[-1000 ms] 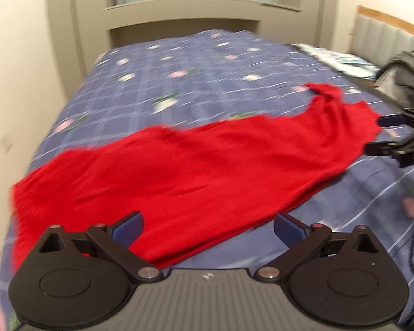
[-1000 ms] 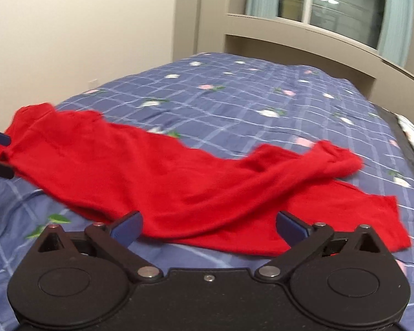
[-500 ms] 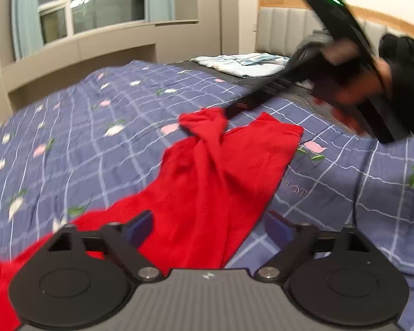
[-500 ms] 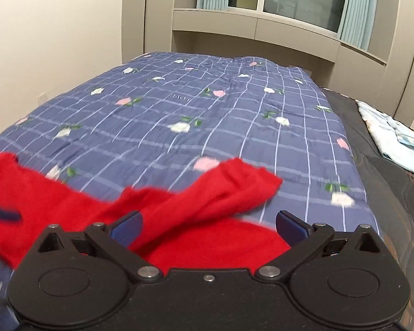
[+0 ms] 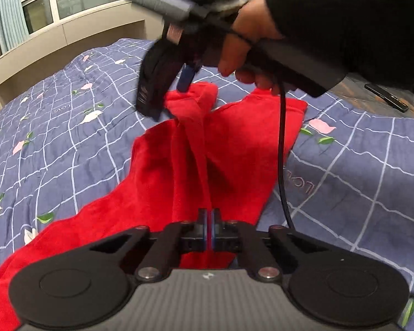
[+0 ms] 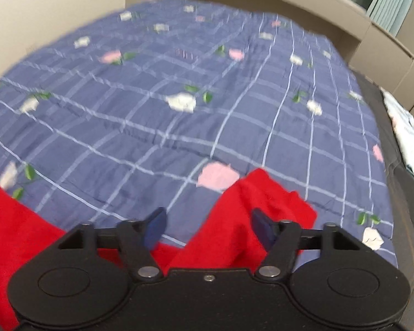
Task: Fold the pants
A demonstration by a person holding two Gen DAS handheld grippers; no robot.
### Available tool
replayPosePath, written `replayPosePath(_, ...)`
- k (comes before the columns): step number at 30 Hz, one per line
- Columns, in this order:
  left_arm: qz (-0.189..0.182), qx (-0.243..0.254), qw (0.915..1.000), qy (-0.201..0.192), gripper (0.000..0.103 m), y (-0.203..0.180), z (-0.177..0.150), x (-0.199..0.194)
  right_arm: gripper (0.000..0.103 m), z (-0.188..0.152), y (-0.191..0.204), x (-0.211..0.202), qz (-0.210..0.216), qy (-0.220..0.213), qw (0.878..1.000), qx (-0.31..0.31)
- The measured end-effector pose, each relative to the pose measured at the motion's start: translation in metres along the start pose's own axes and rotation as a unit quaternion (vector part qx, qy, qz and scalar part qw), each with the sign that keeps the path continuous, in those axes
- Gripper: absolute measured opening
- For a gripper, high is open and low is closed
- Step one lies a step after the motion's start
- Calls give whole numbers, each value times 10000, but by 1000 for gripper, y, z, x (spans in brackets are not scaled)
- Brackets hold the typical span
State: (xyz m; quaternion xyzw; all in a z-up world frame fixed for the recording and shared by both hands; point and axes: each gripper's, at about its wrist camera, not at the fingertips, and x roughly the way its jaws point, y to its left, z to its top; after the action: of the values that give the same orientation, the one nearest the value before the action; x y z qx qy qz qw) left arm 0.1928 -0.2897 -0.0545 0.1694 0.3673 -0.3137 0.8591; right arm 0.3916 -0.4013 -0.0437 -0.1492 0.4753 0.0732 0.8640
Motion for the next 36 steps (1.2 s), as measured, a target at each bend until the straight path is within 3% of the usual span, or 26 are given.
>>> replayPosePath(1, 5, -14, 10000, -2, 0, 4, 1, -3, 27, 0, 1, 6, -94, 94, 9999, -13)
replayPosePath(2, 15, -4, 10000, -21, 0, 4, 1, -4, 6, -1, 2, 10, -212, 158, 9996, -1)
replayPosePath(6, 46, 74, 9998, -175, 0, 5, 4, -13, 2, -9, -10, -3, -195, -63, 9996, 203)
replayPosePath(9, 121, 206, 9991, -359, 0, 0, 6, -26, 2, -21, -27, -36, -203, -580, 9970, 464)
replayPosePath(14, 223, 659, 9962, -524, 0, -13, 4, -44, 1, -75, -67, -102, -167, -1463, 9758, 1615)
replayPosePath(17, 313, 1018, 9934, -423, 0, -24, -4, -40, 1, -123, -81, -115, -173, -1438, 9640, 2228)
replayPosePath(22, 312, 1256, 9915, -109, 0, -39, -18, -25, 1, -186, -94, -96, -1, -918, 9478, 3054)
replayPosePath(25, 335, 1264, 9914, -1, 0, -40, -21, -19, 11, -201, -92, -92, 7, -874, 9430, 3210)
replayPosePath(27, 349, 1253, 9915, 26, 0, -39, -21, -18, 28, -202, -88, -95, -75, -879, 9466, 3102)
replayPosePath(33, 344, 1181, 9924, 76, 0, -38, -20, -15, 58, -183, -66, -106, -300, -1149, 9698, 2131)
replayPosePath(36, 354, 1159, 9926, 82, 0, -37, -20, -15, 59, -168, -43, -99, -354, -1184, 9818, 1440)
